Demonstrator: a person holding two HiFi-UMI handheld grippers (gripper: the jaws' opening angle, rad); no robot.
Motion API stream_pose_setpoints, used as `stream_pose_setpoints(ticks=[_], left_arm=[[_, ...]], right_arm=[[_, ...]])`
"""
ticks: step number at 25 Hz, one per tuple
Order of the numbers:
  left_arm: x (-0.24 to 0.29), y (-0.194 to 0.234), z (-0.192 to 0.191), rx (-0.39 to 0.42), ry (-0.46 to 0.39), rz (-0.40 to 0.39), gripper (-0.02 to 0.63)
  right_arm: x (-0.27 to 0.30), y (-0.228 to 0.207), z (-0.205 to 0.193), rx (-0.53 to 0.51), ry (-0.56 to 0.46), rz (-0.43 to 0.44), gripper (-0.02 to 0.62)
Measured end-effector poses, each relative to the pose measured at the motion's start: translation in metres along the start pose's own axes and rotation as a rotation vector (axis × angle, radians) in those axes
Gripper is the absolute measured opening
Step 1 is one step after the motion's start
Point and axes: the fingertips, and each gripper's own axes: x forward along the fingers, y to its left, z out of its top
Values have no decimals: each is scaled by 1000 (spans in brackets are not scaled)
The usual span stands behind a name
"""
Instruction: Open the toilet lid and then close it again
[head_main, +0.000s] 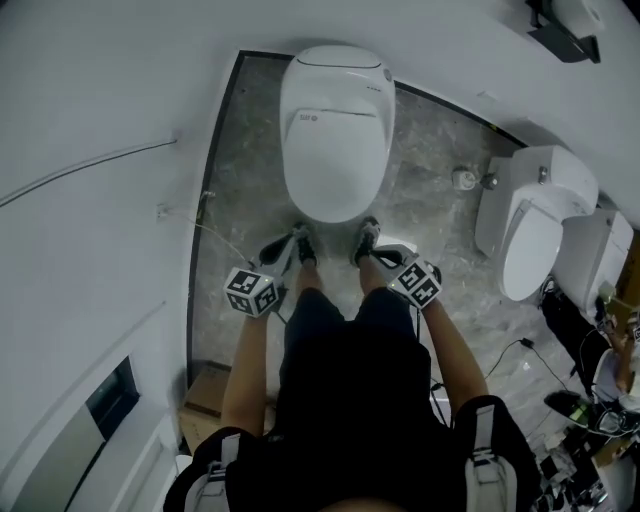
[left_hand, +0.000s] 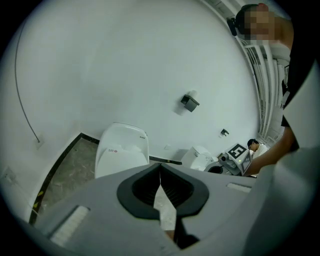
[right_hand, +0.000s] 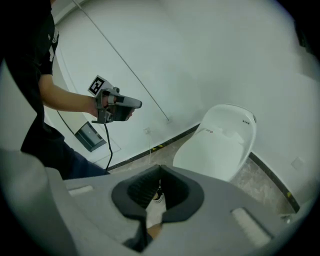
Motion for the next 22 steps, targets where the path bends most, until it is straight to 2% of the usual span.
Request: stream_pose_setpoints(ticks=[5, 10, 18, 22], left_arm=[[33, 51, -27, 14, 94, -52, 12], [77, 102, -75, 49, 213, -75, 12], [128, 173, -144, -64, 261, -91, 12], [145, 201, -178, -68, 296, -116, 14]], right_arm=[[44, -40, 2, 116, -54, -82, 3], [84, -77, -16, 209, -73, -139, 3], [151, -118, -82, 354, -48, -188, 3], [183, -139, -107, 401, -44, -202, 10]])
